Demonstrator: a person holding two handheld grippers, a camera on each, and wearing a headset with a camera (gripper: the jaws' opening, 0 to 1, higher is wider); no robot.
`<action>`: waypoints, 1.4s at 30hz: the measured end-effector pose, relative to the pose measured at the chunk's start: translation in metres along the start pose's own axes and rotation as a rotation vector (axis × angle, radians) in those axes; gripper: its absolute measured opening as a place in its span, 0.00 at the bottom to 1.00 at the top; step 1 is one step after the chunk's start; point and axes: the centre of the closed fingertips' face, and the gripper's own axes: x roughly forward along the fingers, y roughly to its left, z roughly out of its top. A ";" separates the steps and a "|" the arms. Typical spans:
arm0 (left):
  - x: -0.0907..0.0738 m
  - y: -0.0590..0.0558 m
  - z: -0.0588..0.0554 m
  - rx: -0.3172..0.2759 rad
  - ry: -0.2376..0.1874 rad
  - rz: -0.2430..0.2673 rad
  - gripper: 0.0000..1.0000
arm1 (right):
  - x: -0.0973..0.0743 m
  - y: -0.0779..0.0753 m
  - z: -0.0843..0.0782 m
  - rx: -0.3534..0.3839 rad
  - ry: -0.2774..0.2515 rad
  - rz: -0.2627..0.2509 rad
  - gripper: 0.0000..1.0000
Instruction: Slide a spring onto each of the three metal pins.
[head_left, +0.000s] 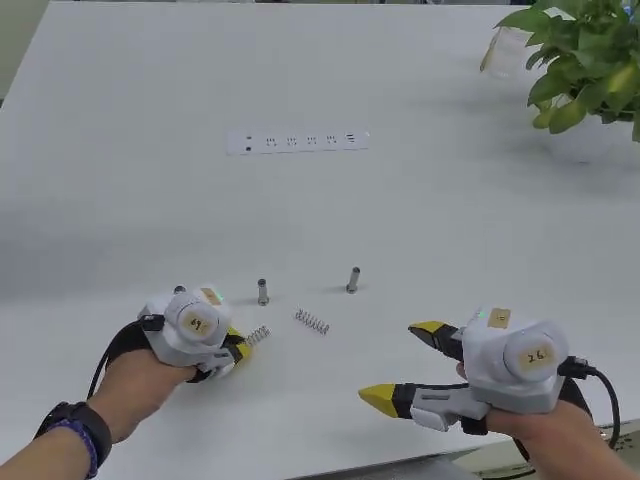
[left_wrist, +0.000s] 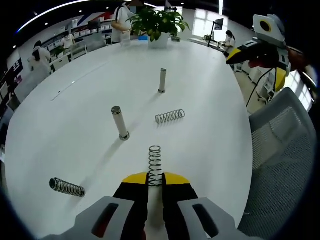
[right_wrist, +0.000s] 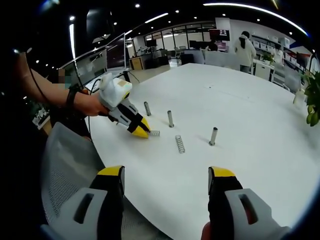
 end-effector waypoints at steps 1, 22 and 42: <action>-0.003 0.000 0.002 -0.011 -0.009 0.002 0.02 | 0.000 0.000 0.000 0.001 0.000 0.003 0.67; -0.054 -0.019 0.002 -0.034 -0.073 0.040 0.02 | 0.008 0.009 0.010 -0.030 -0.020 0.054 0.69; -0.099 -0.041 0.012 0.034 -0.133 0.072 0.02 | 0.023 0.036 0.023 -0.099 -0.012 0.150 0.64</action>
